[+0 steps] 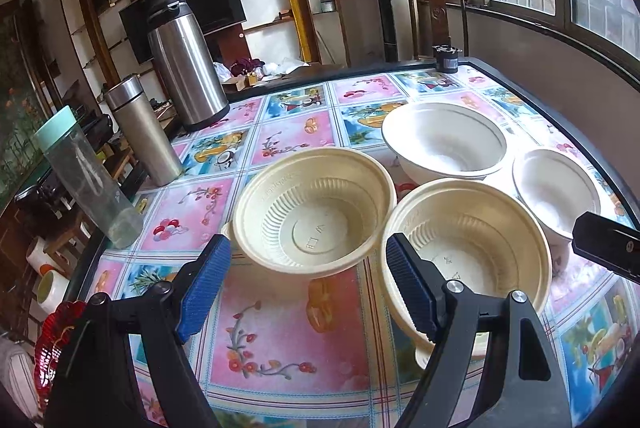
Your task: Organize plates and bowls
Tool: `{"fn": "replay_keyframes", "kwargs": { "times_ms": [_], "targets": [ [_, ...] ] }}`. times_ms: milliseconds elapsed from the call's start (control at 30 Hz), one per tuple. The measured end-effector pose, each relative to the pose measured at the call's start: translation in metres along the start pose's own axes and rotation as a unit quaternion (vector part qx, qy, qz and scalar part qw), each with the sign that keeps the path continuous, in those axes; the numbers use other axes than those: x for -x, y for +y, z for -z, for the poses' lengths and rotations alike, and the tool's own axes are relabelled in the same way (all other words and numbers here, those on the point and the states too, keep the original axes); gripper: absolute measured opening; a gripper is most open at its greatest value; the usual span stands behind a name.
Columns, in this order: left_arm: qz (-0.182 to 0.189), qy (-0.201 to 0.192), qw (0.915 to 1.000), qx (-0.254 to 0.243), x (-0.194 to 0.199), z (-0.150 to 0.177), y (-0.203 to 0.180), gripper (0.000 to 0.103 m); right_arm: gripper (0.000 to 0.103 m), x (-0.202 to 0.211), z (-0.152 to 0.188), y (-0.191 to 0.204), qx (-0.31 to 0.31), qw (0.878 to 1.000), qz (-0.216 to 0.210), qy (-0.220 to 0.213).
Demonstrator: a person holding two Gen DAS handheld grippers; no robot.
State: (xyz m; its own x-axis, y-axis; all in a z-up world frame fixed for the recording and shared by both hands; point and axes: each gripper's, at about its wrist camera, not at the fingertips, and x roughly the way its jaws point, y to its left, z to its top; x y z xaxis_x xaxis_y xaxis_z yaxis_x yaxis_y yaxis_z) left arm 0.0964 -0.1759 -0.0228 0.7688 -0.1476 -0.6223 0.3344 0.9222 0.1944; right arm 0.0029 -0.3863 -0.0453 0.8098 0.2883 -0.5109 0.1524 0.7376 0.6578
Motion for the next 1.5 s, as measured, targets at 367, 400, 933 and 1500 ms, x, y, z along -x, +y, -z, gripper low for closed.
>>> {"fn": "replay_keyframes", "kwargs": {
  "times_ms": [367, 400, 933, 1500],
  "targets": [
    [0.012, 0.009, 0.9999, -0.004, -0.009, 0.000, -0.013, 0.080, 0.072, -0.013, 0.000, -0.009, -0.022, 1.000, 0.001, 0.020],
    [0.013, 0.010, 0.9999, -0.004, -0.010, 0.000, -0.013, 0.080, 0.072, -0.014, 0.001, -0.011, -0.025, 0.999, 0.001, 0.022],
    [0.089, 0.070, 0.9931, 0.032, -0.040, 0.008, -0.016, 0.080, 0.058, -0.030, 0.002, -0.018, -0.046, 0.998, 0.005, 0.041],
    [0.172, 0.119, 0.9748, 0.079, -0.024, 0.003, 0.005, 0.080, 0.042, -0.039, 0.005, -0.022, -0.060, 0.996, 0.019, 0.055]
  ]
}}
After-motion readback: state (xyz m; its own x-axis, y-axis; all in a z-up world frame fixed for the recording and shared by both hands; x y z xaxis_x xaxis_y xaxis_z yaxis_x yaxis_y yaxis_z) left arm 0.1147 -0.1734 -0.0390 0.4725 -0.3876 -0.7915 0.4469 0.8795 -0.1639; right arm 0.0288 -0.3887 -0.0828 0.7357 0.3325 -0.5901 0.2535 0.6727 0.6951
